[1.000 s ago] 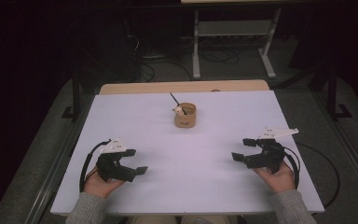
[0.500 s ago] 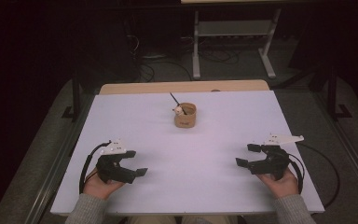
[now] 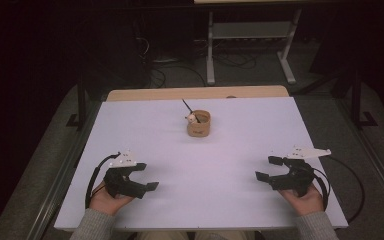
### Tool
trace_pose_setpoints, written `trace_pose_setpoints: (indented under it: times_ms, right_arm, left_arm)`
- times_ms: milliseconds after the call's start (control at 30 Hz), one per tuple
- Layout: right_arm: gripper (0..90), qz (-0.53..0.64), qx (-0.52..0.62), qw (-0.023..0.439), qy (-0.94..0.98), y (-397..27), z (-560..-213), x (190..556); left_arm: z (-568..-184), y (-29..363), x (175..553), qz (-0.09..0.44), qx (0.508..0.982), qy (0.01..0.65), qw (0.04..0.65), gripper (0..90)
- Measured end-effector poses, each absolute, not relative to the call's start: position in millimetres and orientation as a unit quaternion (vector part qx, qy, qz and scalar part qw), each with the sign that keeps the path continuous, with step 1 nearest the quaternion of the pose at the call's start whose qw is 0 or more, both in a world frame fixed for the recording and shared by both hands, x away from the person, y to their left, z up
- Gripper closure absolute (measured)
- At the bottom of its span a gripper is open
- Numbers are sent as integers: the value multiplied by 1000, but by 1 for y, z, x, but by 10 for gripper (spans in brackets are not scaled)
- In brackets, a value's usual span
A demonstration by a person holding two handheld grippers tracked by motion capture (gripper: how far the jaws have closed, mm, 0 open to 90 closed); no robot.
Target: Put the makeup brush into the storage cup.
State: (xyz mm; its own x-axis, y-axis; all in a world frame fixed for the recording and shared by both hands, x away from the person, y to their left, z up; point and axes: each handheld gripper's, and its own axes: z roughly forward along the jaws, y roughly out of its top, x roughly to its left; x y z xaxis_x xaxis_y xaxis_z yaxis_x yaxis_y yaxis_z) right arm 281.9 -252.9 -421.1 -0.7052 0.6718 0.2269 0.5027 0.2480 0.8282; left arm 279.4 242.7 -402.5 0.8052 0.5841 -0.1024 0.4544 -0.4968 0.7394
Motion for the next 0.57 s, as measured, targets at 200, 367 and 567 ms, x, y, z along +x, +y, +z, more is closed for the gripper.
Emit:
trace_pose_setpoints:
  times_ms: [200, 367, 567]
  right_arm:
    - [157, 482, 376, 85, 787, -253, -423, 283]
    - [157, 482, 374, 82, 788, -251, -425, 284]
    - [157, 475, 374, 79, 792, -249, -427, 284]
  left_arm:
    - [-403, 242, 279, 81, 862, 301, 399, 173]
    - [-403, 241, 279, 82, 862, 300, 400, 173]
    - [-404, 242, 280, 82, 863, 299, 398, 173]
